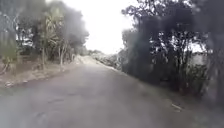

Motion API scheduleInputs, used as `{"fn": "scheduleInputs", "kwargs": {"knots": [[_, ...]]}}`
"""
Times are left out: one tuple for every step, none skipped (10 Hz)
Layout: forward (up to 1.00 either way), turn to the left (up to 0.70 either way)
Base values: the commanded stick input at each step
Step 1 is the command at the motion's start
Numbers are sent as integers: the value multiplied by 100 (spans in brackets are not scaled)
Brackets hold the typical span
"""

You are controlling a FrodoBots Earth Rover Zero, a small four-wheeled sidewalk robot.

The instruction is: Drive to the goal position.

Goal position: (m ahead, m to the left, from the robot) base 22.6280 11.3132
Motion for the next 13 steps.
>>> {"fn": "scheduleInputs", "kwargs": {"knots": [[100, 0], [100, 0], [100, 0], [100, 0], [100, 0], [100, 0], [100, 0], [100, 0], [100, 0], [100, 9], [100, 26], [100, 11], [100, 0]]}}
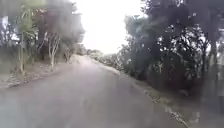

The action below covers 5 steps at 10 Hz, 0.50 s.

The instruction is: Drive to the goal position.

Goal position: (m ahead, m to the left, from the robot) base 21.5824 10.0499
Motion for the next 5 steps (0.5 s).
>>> {"fn": "scheduleInputs", "kwargs": {"knots": [[100, 0], [100, 0], [100, 0], [100, 0], [100, 7]]}}
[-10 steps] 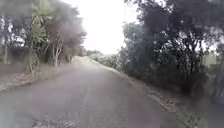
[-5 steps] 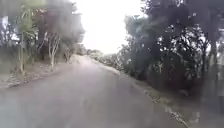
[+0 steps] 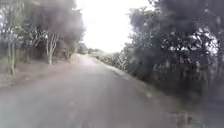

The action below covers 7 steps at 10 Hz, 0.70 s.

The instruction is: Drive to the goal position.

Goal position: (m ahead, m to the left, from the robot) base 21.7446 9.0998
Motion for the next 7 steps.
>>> {"fn": "scheduleInputs", "kwargs": {"knots": [[100, 23], [100, 27], [100, 0], [100, 0], [100, 0], [100, 0], [100, 0]]}}
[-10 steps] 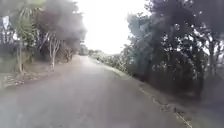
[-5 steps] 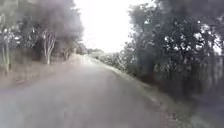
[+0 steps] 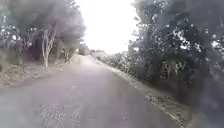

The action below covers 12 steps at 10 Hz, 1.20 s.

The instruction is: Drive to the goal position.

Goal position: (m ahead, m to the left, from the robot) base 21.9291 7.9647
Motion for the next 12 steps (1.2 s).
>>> {"fn": "scheduleInputs", "kwargs": {"knots": [[100, 0], [100, 0], [100, 9], [100, 26], [100, 27], [100, 27], [100, 21], [100, 13], [100, 6], [100, 0], [100, 0], [100, 0]]}}
